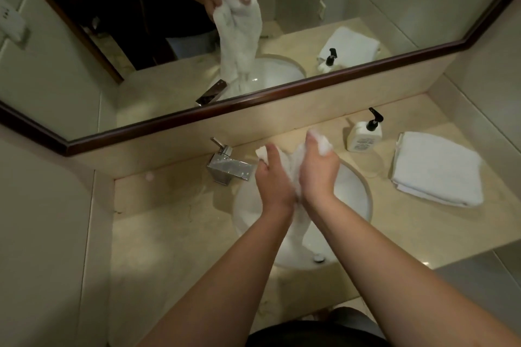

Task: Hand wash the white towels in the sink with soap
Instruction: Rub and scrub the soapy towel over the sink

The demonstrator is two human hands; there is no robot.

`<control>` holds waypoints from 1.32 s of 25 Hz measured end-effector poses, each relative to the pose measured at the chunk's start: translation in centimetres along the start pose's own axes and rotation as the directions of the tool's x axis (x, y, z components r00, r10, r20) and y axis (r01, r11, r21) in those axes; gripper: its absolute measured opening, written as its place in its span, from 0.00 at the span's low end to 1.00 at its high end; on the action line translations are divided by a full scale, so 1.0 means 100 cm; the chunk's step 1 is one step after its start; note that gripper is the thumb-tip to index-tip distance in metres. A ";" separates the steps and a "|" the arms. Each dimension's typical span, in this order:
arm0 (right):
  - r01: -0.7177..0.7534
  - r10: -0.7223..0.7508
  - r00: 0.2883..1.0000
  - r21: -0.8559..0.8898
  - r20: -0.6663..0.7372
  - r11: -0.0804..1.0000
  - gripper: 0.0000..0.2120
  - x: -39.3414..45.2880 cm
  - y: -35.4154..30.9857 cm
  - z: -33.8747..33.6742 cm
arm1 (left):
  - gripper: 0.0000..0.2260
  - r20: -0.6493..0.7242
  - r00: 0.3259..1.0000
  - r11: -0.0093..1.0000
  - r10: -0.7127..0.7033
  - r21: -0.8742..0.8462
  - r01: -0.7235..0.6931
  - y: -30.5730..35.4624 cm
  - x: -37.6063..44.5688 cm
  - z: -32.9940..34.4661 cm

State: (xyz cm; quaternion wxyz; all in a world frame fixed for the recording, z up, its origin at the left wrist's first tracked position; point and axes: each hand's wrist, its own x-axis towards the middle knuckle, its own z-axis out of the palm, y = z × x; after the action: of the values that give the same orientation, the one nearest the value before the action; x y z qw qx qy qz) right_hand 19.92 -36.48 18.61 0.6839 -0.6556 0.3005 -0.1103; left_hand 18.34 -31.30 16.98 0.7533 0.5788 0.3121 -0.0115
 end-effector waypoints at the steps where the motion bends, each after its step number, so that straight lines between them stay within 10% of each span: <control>1: 0.023 -0.022 1.000 -0.039 0.011 0.999 0.10 -0.002 0.003 0.001 | 0.18 -0.025 0.999 1.000 0.025 0.002 -0.025 0.001 0.002 0.000; 5: 0.166 -0.108 0.964 -0.230 0.243 0.959 0.29 -0.033 0.020 -0.014 | 0.18 -0.107 0.991 0.996 -0.084 -0.023 0.082 0.015 0.009 0.000; 8: 0.278 -0.158 0.945 -0.449 0.286 0.849 0.18 -0.013 0.008 -0.022 | 0.15 -0.070 0.996 0.997 -0.052 0.046 0.056 0.002 0.000 0.008; 11: 0.073 -0.014 0.979 -0.288 0.201 0.955 0.24 0.013 -0.010 -0.019 | 0.16 -0.006 1.000 0.996 0.029 0.083 -0.028 -0.005 -0.008 0.017; 14: 0.171 -0.041 0.919 -0.302 0.392 0.938 0.31 -0.007 -0.005 -0.023 | 0.21 -0.057 0.998 0.992 -0.021 0.124 0.028 0.006 0.008 0.019; 27: -0.049 0.137 0.911 -0.228 0.390 0.972 0.15 0.053 -0.014 -0.028 | 0.40 -0.037 0.995 0.976 -0.094 0.194 0.100 0.002 -0.003 0.053; 33: 0.002 0.157 0.867 -0.317 0.472 0.948 0.15 0.044 -0.005 -0.037 | 0.30 -0.178 0.968 0.985 -0.175 -0.042 0.170 0.005 0.004 0.059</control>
State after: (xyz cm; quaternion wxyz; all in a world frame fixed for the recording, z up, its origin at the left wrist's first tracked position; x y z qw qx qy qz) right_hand 21.53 -42.03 18.09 0.6311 -0.7474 0.1566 0.1360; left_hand 21.54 -36.13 18.04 0.7256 0.5381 0.4285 -0.0202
